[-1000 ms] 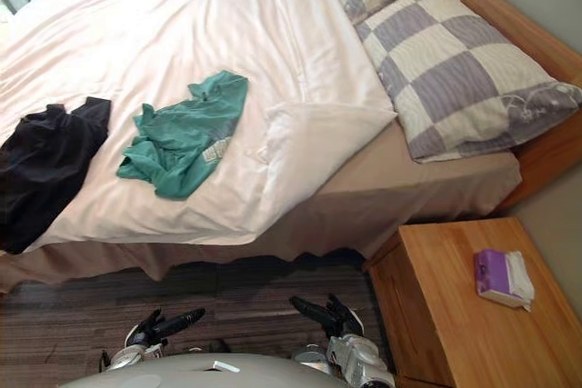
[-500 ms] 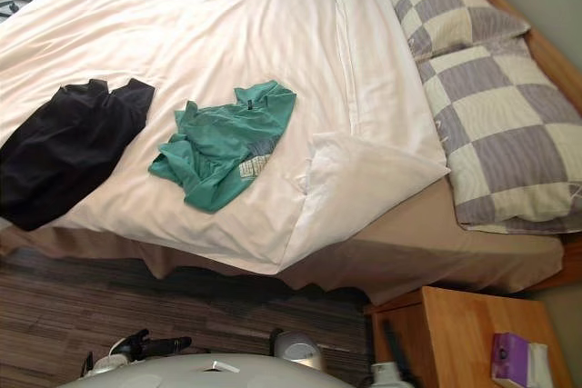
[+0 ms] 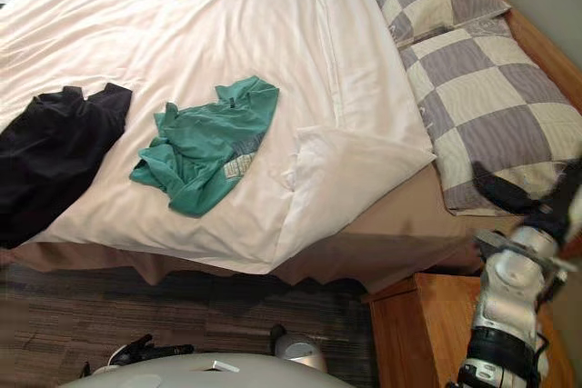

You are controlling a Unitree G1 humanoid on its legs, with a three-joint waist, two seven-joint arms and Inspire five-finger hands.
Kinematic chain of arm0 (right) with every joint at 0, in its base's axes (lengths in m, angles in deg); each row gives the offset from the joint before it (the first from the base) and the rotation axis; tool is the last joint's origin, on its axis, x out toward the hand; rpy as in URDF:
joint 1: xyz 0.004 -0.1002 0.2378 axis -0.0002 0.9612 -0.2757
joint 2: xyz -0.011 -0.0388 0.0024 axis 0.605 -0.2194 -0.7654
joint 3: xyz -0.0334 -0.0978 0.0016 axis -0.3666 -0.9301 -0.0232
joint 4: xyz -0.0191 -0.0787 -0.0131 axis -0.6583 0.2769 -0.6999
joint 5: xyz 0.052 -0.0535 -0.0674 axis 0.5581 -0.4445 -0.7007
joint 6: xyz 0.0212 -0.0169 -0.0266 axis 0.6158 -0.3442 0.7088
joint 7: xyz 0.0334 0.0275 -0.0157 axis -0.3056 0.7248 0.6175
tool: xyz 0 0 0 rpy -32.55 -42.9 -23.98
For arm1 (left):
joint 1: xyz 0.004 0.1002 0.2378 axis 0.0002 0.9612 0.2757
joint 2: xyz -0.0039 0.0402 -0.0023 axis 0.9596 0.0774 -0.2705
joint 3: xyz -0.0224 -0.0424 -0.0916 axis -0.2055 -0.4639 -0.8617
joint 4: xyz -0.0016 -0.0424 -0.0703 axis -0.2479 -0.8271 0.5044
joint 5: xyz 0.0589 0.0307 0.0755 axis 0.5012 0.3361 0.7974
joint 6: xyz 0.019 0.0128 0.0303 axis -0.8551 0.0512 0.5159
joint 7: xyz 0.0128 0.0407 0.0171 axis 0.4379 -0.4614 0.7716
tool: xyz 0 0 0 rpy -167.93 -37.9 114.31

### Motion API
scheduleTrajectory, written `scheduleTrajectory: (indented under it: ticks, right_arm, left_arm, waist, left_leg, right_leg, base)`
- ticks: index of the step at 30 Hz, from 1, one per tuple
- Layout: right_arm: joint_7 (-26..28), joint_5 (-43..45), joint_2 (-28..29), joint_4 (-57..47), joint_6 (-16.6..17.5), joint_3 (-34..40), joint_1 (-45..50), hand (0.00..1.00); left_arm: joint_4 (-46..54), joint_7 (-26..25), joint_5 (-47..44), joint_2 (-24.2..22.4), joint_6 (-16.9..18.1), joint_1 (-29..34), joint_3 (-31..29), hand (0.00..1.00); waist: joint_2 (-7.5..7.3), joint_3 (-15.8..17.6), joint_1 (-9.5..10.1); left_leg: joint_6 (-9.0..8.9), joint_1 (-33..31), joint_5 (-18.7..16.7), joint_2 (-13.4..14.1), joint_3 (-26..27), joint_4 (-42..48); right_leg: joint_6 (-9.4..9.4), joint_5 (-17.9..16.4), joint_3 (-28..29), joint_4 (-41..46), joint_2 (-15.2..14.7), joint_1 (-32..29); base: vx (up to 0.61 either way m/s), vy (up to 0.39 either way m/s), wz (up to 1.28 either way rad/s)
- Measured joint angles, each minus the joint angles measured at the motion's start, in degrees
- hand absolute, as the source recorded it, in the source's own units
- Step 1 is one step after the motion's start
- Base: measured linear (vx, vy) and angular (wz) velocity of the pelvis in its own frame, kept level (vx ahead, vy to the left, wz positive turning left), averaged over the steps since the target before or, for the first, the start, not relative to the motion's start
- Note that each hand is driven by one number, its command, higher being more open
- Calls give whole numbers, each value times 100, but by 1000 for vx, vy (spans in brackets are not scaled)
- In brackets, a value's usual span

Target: Tidy up the quilt and then pick up the clothes from the bed and put them into the laundry hamper

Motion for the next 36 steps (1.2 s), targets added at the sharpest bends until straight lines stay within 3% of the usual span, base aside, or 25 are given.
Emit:
scheduleTrajectory:
  ticks: [4, 8, 11, 14, 19, 26, 27, 30, 36]
  right_arm:
    - [683, -460, -402, 65, -41, -1100, -462, 100]
    - [1166, -684, -523, 394, -96, -1629, -1137, 100]
    - [1511, -1120, -959, 510, -117, -2110, -1543, 100]
    - [1615, -1122, -1115, 674, -178, -2334, -1989, 100]
    - [1749, -1306, -1313, 909, -524, -2649, -2892, 100]
    - [2120, -1318, -1345, 1562, -863, -2927, -2993, 100]
    - [2157, -1317, -1345, 1604, -922, -2934, -3019, 0]
    - [2305, -1315, -1435, 1804, -952, -2931, -3484, 0]
    - [2590, -1325, -1788, 2377, -1104, -2935, -4168, 0]
  left_arm:
    - [46, 16, 9, -92, -16, 103, 84, 100]
    - [227, 44, 230, -75, -28, 114, 91, 100]
    - [327, 80, 227, -75, -33, 117, 91, 100]
    - [427, 93, 222, -61, -19, 117, 90, 100]
    - [675, 169, 105, -59, 31, -27, 91, 100]
    - [697, 196, -51, -71, 130, -341, 273, 100]
    - [733, 192, -50, -68, 129, -395, 268, 100]
    - [797, 181, -58, -50, 127, -633, 277, 100]
    - [789, 165, -79, 72, 280, -797, 500, 100]
  waist:
    - [151, -5, 148]
    - [121, 10, 209]
    - [106, 43, 310]
    - [102, 117, 314]
    - [198, 524, 386]
    - [403, 996, 490]
    - [417, 1046, 501]
    - [438, 1376, 479]
    - [506, 1479, 562]
  left_leg:
    - [9, -38, 27, -59, -158, 3]
    - [2, -69, 69, -85, -283, 5]
    - [20, -243, 158, -131, -321, 4]
    - [56, -447, 263, -158, -386, 2]
    - [211, -967, 493, -230, -492, -1]
    - [262, -1320, 604, -235, -211, 1]
    - [279, -1416, 643, -247, -182, -1]
    - [334, -1481, 674, -279, -119, 1]
    - [372, -1614, 751, -292, -172, 19]
  right_leg:
    - [30, 44, -171, -45, -80, 46]
    - [50, 87, -304, -114, -123, 112]
    - [108, 171, -343, -127, -175, -16]
    - [97, 295, -422, -162, -199, -164]
    - [75, 549, -477, -227, -258, -594]
    - [103, 556, -539, -230, -351, -864]
    - [181, 618, -524, -232, -369, -971]
    - [193, 752, -478, -233, -404, -1073]
    - [103, 852, -532, -236, -391, -1197]
  base:
    - [42, 24, 23]
    - [9, 2, 21]
    - [-43, 14, 11]
    - [-89, 3, 13]
    - [-158, 9, 14]
    - [-95, 29, 12]
    - [18, 46, -7]
    - [35, 49, -8]
    - [68, 39, 4]
